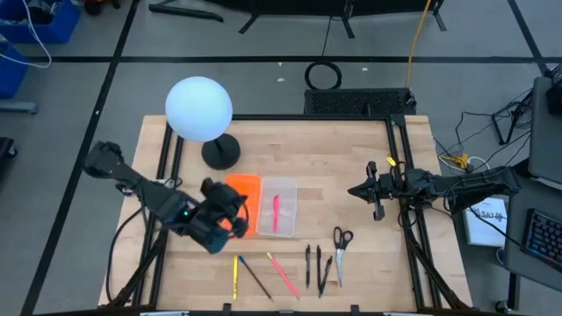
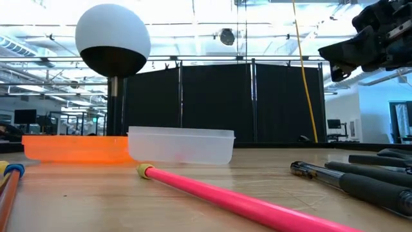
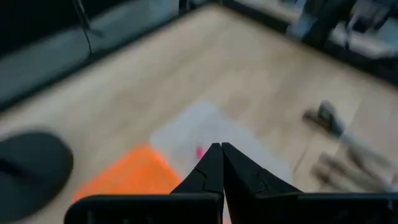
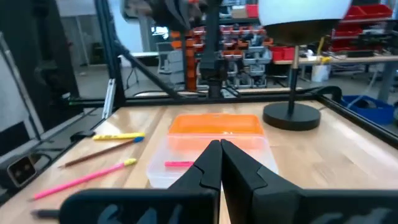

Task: Pick & place school supplies into a supply box
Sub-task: Put the pink pen into the supply box

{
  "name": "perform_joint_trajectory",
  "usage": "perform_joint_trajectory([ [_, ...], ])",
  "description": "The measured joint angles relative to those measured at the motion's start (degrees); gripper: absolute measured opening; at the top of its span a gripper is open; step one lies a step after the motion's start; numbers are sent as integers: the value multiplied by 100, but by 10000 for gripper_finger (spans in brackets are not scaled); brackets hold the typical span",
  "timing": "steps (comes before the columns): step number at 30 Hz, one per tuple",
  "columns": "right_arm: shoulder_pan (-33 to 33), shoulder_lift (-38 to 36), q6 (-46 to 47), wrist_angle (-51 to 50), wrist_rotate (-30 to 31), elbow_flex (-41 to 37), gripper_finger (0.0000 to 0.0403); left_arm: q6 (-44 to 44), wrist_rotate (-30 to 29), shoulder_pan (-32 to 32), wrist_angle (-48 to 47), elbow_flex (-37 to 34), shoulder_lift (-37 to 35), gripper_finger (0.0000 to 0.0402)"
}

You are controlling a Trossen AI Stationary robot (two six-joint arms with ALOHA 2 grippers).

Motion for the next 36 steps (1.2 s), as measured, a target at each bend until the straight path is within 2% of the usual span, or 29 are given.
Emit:
perform_joint_trajectory([
  [2, 0, 0, -28, -17, -50, 0, 0, -183, 128, 68, 336, -672, -392, 7],
  [4, 0, 1, -34, 60, -48, -2, 0, -8, 195, 166, 770, -1260, -779, 4],
  [8, 0, 1, -80, 236, -29, -1, 0, 1737, 709, 417, 2308, -2282, -1445, 7],
  [10, 0, 0, -196, 293, -21, -1, 0, 2695, 1173, 595, 3256, -2691, -1801, 8],
  [14, 0, -1, -393, 409, -17, -2, 0, 4191, 2452, 1000, 4467, -3225, -2317, 4],
  [20, 0, -1, -368, 345, 93, 0, 0, 5805, 3288, 1344, 4765, -3445, -2970, 7],
  [25, -2, 1, 171, 268, 307, -1, 0, 6376, 3863, 1382, 4433, -3511, -3522, 6],
  [29, -2, 3, 401, 276, 349, -1, 0, 6462, 3906, 1323, 4601, -4096, -4079, 4],
  [36, -2, 413, 987, 304, 1341, -1, 0, 5884, 4352, 1209, 4876, -5090, -5112, 4],
])
